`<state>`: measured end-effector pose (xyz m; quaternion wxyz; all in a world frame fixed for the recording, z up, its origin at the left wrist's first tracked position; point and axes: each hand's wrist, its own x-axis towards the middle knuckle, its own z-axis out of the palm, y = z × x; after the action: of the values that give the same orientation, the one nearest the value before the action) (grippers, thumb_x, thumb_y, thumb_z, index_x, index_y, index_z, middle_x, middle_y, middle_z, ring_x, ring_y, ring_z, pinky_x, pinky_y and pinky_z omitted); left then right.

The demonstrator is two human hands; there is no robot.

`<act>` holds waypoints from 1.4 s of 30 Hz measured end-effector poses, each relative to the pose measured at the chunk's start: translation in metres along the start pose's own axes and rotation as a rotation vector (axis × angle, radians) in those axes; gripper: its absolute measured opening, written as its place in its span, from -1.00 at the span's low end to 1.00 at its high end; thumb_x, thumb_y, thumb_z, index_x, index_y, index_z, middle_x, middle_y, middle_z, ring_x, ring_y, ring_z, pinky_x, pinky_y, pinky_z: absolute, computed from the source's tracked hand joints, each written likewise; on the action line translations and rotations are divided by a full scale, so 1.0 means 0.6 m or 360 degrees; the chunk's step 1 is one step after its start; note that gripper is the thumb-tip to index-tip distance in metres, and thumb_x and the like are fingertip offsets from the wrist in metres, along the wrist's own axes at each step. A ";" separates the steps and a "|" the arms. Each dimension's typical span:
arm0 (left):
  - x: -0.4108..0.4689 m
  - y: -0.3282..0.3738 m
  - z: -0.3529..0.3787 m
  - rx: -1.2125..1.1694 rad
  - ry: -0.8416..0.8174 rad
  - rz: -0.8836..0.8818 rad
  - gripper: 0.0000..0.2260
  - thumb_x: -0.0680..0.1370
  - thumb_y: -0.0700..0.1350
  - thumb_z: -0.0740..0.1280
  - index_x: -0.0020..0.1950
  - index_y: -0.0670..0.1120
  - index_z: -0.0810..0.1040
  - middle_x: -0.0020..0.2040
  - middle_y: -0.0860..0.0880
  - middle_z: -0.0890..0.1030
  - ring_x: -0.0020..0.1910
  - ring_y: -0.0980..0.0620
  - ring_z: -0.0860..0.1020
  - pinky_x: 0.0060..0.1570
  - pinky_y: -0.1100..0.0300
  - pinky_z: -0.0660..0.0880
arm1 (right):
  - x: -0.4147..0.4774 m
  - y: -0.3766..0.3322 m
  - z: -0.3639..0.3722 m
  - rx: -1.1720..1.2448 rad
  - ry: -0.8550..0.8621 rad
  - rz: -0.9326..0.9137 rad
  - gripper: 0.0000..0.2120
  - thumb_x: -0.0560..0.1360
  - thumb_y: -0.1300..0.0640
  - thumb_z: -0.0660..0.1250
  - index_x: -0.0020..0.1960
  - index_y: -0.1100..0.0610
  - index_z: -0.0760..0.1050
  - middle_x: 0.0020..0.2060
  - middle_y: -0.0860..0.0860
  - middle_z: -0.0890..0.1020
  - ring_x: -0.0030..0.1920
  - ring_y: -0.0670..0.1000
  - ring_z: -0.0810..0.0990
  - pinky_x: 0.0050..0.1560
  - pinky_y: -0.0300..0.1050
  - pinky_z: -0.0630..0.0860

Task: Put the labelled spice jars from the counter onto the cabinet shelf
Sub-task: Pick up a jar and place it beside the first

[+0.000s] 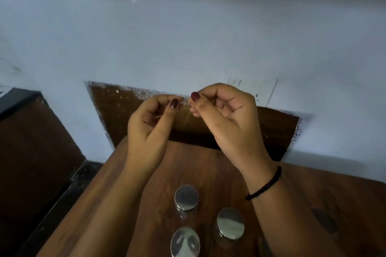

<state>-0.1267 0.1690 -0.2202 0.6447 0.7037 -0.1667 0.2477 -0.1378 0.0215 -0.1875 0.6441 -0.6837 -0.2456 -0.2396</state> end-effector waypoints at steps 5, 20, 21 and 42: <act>-0.081 -0.065 -0.001 0.0011 -0.0053 -0.0230 -0.85 0.62 -0.23 0.29 0.13 -0.17 0.62 0.00 -0.03 0.69 0.03 0.01 0.65 0.04 0.06 0.61 | -0.077 0.070 0.008 -0.0033 0.0013 0.0194 -0.88 0.53 0.25 0.35 -0.07 0.30 0.63 -0.21 0.12 0.67 -0.17 0.04 0.68 -0.12 0.01 0.65; -0.286 -0.236 -0.029 0.0414 -0.0486 -0.0608 -0.82 0.53 -0.11 0.36 0.12 -0.06 0.59 -0.02 0.04 0.62 -0.03 0.01 0.62 -0.04 -0.05 0.57 | -0.271 0.214 0.038 -0.0282 -0.0251 0.0763 -0.95 0.50 0.25 0.39 -0.06 0.22 0.61 -0.18 0.05 0.65 -0.20 0.01 0.67 -0.20 -0.06 0.66; -0.300 -0.247 -0.032 0.0452 -0.0556 -0.0646 -0.80 0.51 -0.07 0.37 0.12 -0.06 0.58 -0.01 0.05 0.61 -0.02 0.04 0.61 -0.04 -0.05 0.56 | -0.285 0.227 0.040 -0.0337 -0.0283 0.0811 -0.95 0.48 0.27 0.39 -0.06 0.21 0.62 -0.18 0.02 0.66 -0.20 -0.02 0.67 -0.19 -0.10 0.65; -0.458 -0.290 -0.048 0.0671 -0.0420 -0.1084 -0.48 0.26 0.14 0.61 0.08 0.22 0.40 0.01 0.22 0.55 0.05 0.28 0.54 -0.04 0.44 0.44 | -0.376 0.293 0.029 -0.0622 -0.0789 0.1319 -0.74 0.57 0.06 0.33 0.24 0.05 0.56 0.08 -0.12 0.63 0.06 -0.21 0.59 0.09 -0.26 0.56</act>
<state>-0.2601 0.1937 -0.5175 0.5049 0.8607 0.0488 -0.0431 -0.1967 0.0239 -0.4677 0.4676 -0.8673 -0.0501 0.1633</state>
